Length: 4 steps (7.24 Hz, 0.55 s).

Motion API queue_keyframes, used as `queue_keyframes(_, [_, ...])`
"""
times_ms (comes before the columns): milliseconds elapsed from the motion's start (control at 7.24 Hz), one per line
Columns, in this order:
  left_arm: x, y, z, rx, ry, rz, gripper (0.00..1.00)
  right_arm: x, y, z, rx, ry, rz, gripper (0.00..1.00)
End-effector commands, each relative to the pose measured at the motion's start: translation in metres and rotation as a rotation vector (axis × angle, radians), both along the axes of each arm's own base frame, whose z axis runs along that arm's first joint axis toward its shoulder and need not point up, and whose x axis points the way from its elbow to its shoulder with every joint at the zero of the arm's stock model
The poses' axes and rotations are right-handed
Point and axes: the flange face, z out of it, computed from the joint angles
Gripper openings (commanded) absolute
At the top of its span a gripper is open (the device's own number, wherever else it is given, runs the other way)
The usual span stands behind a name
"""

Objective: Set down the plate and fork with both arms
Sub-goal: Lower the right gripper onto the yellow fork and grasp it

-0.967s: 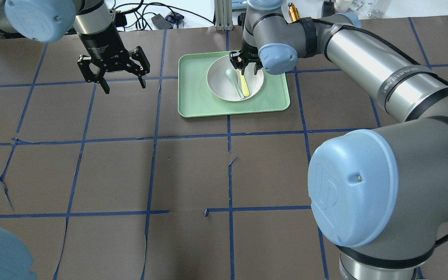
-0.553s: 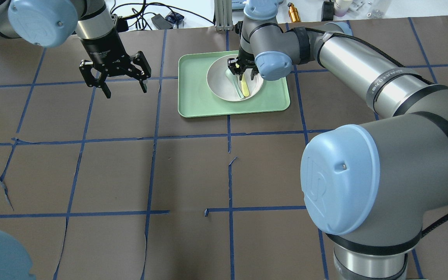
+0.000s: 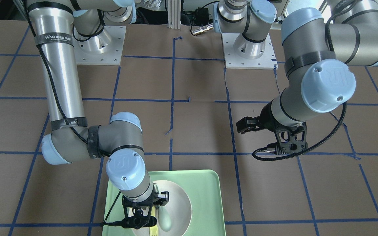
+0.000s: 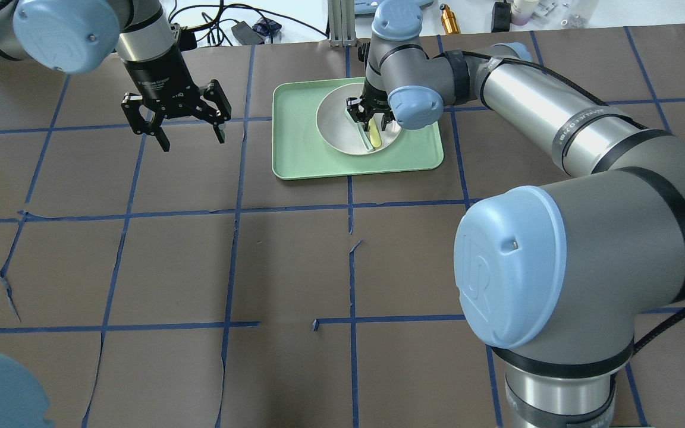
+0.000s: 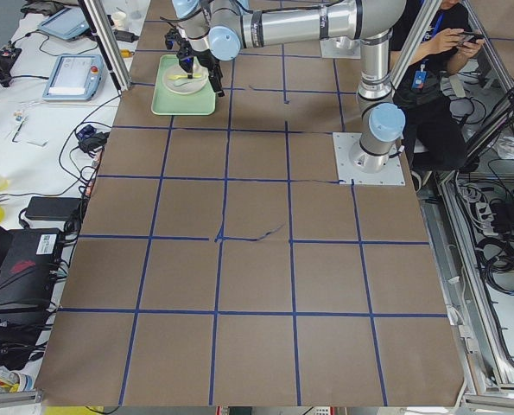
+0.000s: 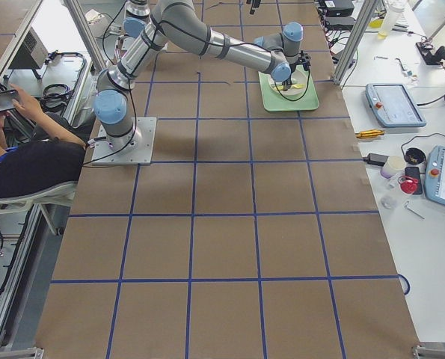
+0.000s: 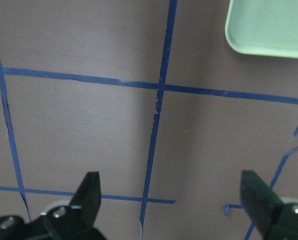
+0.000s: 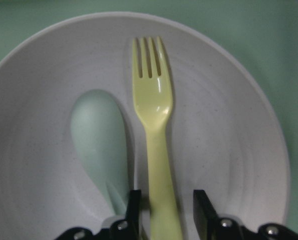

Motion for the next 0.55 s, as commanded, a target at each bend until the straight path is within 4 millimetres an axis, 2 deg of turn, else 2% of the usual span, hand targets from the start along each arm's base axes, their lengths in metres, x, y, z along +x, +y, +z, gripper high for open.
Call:
queue_keyframes(0, [0.0, 0.0001, -0.0001, 0.0, -0.001, 0.004, 1.0, 0.0003, -0.0006, -0.0051, 0.006, 0.0, 0.0, 0.34])
queue_keyframes(138, [-0.0004, 0.0033, -0.0068, 0.014, 0.002, 0.005, 1.0, 0.0002, -0.0001, -0.0046, 0.006, 0.0, 0.0, 0.0])
queue_keyframes(415, [-0.0004, 0.0027, -0.0078, -0.012, 0.002, 0.004, 1.0, -0.0001, -0.0004, 0.0019, -0.003, 0.0, -0.009, 0.0])
